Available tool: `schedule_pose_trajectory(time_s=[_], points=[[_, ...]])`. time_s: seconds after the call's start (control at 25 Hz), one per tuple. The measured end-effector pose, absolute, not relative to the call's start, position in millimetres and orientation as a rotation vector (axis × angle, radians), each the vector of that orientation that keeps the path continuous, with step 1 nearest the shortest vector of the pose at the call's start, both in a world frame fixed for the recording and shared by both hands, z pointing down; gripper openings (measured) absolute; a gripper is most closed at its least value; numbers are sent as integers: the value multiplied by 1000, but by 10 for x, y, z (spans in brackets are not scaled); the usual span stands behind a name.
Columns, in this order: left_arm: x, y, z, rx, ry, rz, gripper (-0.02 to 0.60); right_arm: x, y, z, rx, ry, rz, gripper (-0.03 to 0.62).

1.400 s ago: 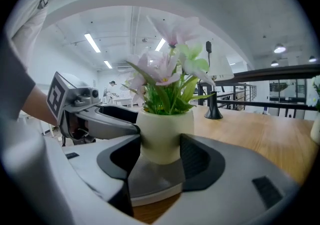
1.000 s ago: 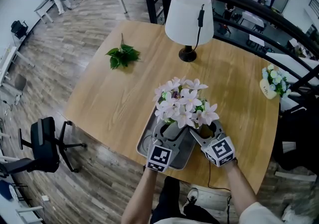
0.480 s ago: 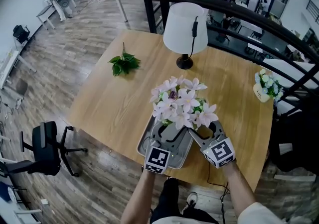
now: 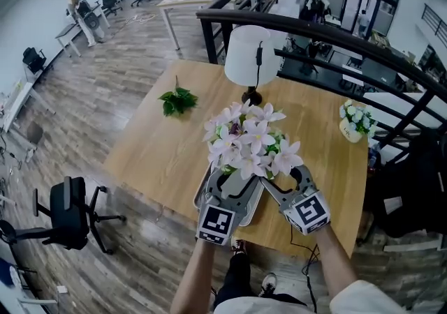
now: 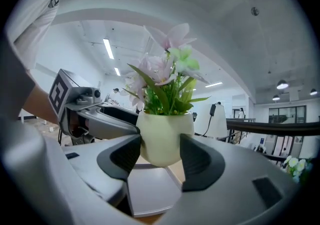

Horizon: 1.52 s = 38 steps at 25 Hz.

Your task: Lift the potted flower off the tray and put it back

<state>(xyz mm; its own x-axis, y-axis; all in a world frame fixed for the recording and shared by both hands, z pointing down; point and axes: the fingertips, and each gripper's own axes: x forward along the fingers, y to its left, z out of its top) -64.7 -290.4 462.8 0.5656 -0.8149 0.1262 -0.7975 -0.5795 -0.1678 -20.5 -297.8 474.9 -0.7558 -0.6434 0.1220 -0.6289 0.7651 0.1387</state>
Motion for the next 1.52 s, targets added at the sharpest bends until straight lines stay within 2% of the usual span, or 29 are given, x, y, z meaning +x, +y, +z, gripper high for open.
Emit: schedule_pose_trajectory(time_s=[0.68,1.08,1.52], points=[[-409,-1497,3697,-2605,1410,-165,247,37,-1593,3792,1004,-2847,-264,236],[-258,-654,3563,-2583,1466,-176,245,178,-787,3660,972,-2907,-280,236],[-146,-366,3465,-2580,1480,-152,247,295,-496,3542,971,-2885,-297,236]])
